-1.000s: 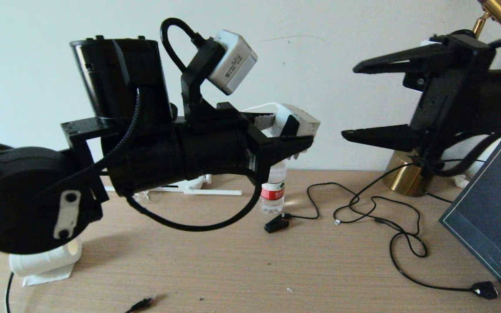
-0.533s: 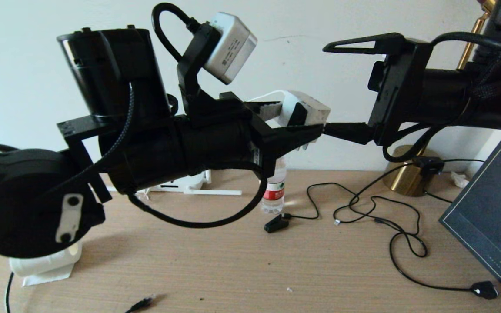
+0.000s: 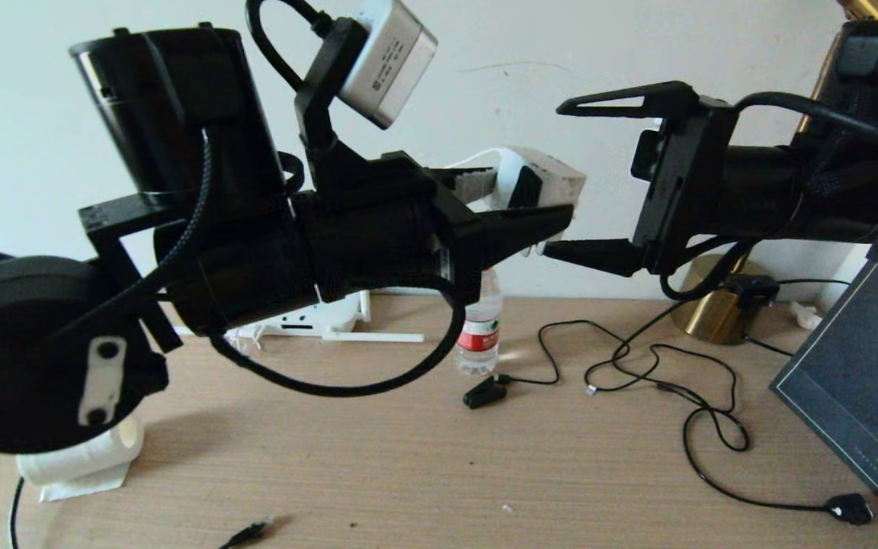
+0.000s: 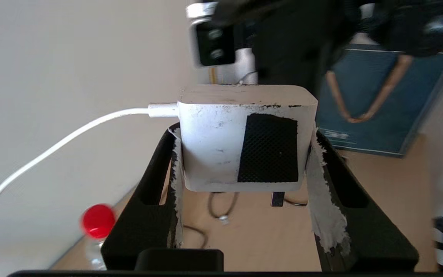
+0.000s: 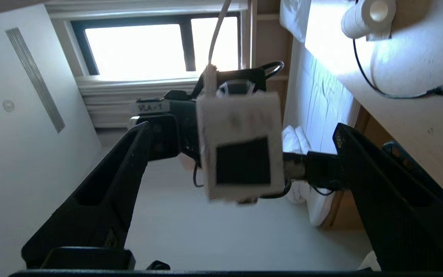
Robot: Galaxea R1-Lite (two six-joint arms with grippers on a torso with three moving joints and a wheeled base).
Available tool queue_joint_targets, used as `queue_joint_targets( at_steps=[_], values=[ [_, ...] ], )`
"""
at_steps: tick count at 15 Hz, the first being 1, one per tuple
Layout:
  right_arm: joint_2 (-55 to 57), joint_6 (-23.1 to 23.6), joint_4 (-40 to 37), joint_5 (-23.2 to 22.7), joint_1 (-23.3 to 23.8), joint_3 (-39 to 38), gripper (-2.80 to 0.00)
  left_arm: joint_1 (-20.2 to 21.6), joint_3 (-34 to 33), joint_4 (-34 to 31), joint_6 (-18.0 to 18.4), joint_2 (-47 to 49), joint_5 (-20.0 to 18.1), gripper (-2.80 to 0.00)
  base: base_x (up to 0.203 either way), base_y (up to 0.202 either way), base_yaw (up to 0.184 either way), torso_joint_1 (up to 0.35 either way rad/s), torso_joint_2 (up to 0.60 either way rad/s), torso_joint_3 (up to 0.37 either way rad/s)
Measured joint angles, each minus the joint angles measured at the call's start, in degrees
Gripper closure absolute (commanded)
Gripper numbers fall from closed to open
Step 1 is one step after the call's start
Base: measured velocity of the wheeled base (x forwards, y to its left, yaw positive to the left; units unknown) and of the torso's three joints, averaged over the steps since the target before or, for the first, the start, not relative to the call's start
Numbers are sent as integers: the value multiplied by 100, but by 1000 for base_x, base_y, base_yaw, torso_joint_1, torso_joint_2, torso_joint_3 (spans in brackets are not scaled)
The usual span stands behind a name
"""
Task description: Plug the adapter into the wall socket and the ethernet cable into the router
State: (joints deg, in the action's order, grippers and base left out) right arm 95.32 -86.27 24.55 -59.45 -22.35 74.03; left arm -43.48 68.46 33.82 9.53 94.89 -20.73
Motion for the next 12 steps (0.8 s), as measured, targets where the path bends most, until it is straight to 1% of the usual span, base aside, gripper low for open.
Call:
queue_joint_targets(
  at_steps=[2,5,7,8,10,12],
  values=[
    [38,2,36,-9,-30,0,-280,-15,-9,0,-9,2,-80,0,0,0,0,0,0,0],
    [124,-17,171,-38,-83,2,-280,-46,-17,9,-9,39,-298,0,0,0,0,0,0,0],
    [160,-27,200,-46,-104,5,-280,-54,-17,46,-9,76,-355,0,0,0,0,0,0,0],
    [171,-27,199,-47,-125,5,0,-52,-17,129,-10,105,-358,0,0,0,0,0,0,0],
    [178,-27,201,-84,-184,6,0,-54,-17,275,-9,165,-356,0,0,0,0,0,0,0],
    [165,-30,194,-93,-218,1,0,-56,-17,280,-11,202,-358,0,0,0,0,0,0,0]
  ],
)
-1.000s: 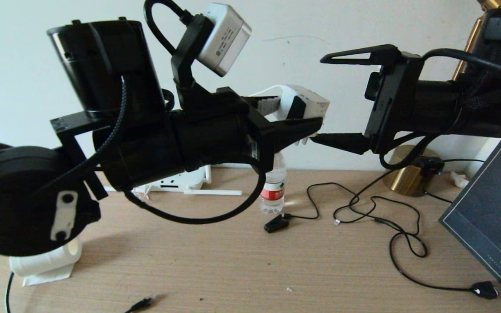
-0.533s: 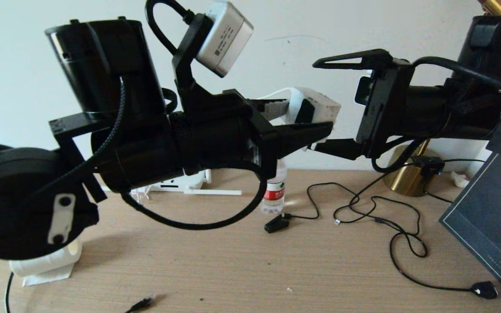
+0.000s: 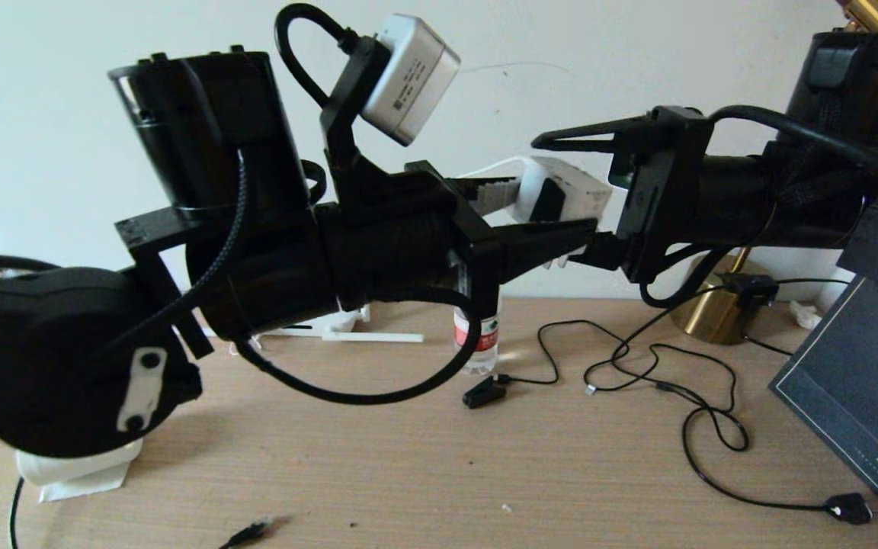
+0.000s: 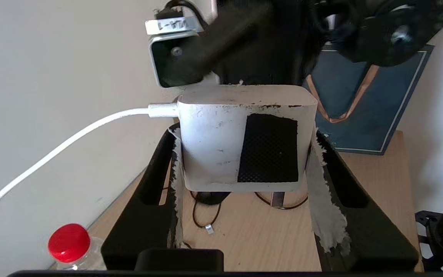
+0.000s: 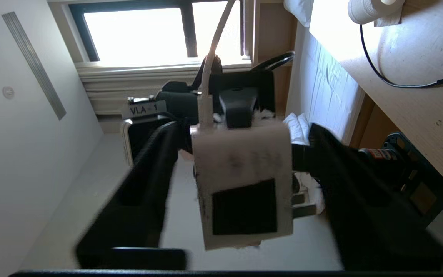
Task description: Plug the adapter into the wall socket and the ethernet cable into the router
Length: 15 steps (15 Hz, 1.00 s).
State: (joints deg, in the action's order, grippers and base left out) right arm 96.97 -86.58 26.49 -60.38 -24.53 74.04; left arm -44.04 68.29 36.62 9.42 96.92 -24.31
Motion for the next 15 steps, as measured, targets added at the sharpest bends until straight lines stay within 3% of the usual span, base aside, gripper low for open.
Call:
queue_joint_targets(
  at_steps=[8,12,13,15],
  values=[
    [-20,-61,-1,6,-50,-40,0,-39,-11,17,-2,24,-11,0,0,0,0,0,0,0],
    [-18,-63,18,11,-46,-36,0,-52,-49,569,-12,152,-49,0,0,0,0,0,0,0],
    [-18,-63,18,15,-46,-36,0,-53,-55,667,-38,186,-49,-280,0,0,0,0,0,0],
    [-18,-77,-8,15,-52,-45,0,-57,-71,734,-44,217,-39,-280,0,0,0,0,0,0]
  ],
)
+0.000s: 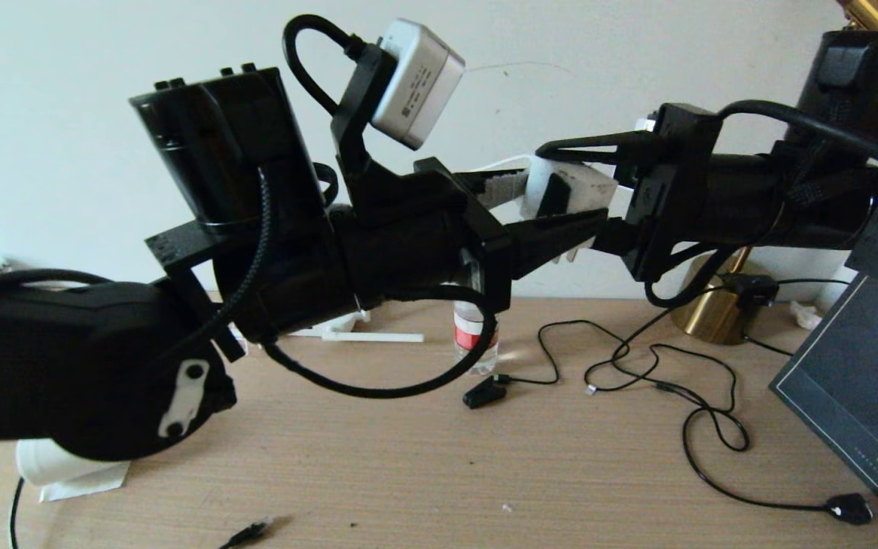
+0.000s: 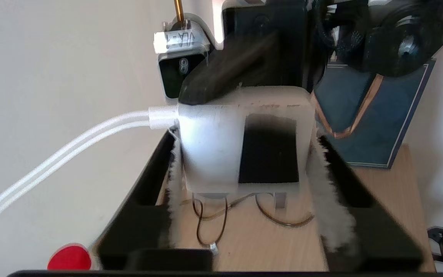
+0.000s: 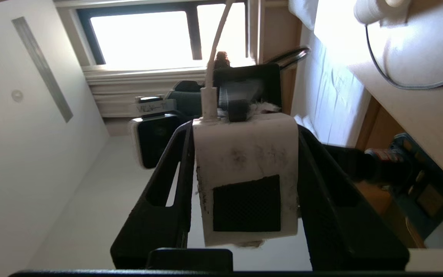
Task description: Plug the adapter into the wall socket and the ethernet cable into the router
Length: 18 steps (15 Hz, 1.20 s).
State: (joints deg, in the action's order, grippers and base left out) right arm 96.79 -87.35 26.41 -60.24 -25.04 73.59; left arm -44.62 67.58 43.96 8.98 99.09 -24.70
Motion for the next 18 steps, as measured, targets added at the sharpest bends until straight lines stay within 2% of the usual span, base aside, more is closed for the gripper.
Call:
queue_joint_targets(
  at_steps=[3,9,12,14,16,18],
  values=[
    [10,-37,-3,-4,-1,-2,0,-13,-22,19,-188,0,0,-280,0,0,0,0,0,0],
    [-126,-74,-18,70,155,20,0,120,-402,293,-228,-299,79,-280,0,0,0,0,0,0],
    [-331,-68,-31,179,397,63,0,212,-584,279,-582,-543,94,-280,0,0,0,0,0,0],
    [-368,-24,-40,238,426,41,0,190,-652,188,-693,-751,124,-280,0,0,0,0,0,0],
    [-372,74,-35,387,443,41,0,199,-673,-173,-701,-1028,337,-280,0,0,0,0,0,0],
    [-377,456,-34,601,427,47,0,238,-678,-740,-698,-1356,924,-280,0,0,0,0,0,0]
  ],
)
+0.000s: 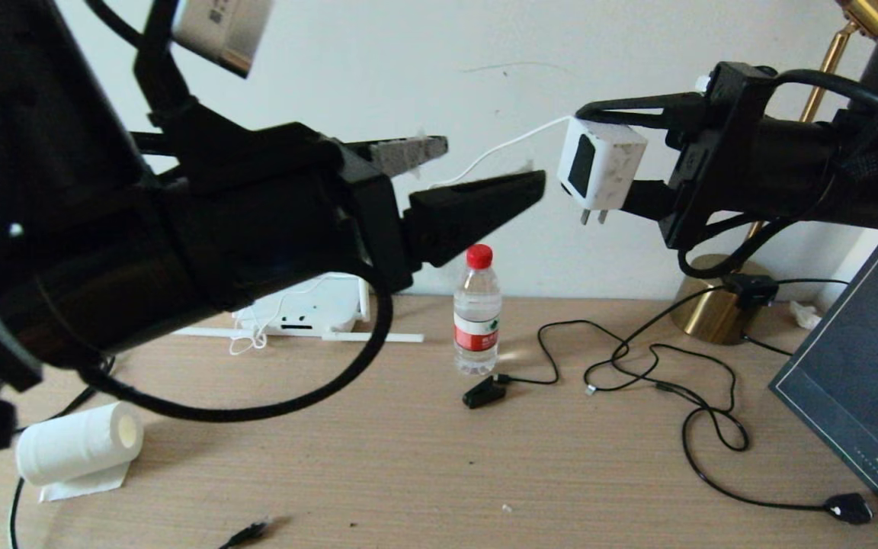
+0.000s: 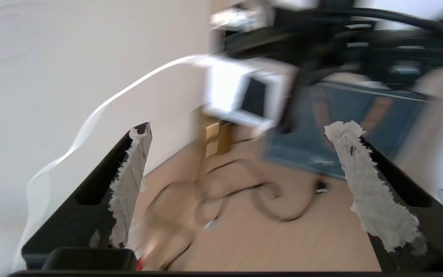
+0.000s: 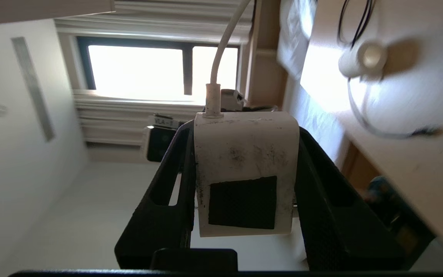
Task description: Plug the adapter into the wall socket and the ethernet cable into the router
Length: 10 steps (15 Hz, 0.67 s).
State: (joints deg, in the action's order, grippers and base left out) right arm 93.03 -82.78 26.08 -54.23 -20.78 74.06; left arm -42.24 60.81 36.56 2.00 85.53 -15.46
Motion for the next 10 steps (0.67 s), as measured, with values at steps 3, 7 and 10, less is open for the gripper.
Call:
queue_joint_targets(
  at_steps=[3,7,10],
  values=[
    [74,203,-9,93,-317,196,0,67,-91,-423,11,-573,677,-280,0,0,0,0,0,0],
    [408,798,-23,344,-824,337,0,241,-450,-1180,37,-1517,801,-280,1,-22,0,1,2,-1],
    [598,1403,-22,1174,-877,179,0,288,-565,-1683,96,-1939,1214,-280,1,-170,2,3,1,3]
  ],
)
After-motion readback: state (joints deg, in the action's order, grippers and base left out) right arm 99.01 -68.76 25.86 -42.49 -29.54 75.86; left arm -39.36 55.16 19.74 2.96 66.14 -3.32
